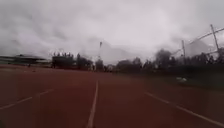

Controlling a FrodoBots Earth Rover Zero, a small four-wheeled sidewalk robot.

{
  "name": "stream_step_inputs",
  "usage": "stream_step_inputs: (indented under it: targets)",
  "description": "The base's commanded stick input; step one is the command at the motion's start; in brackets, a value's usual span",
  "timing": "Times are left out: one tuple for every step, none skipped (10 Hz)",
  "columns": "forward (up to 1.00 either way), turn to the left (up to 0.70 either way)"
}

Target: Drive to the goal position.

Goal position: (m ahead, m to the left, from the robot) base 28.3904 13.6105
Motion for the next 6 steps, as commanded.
stream_step_inputs:
  targets:
    - [0.7, 0.0]
    - [0.7, 0.0]
    - [0.7, 0.0]
    - [0.7, 0.0]
    - [0.7, 0.0]
    - [0.7, 0.0]
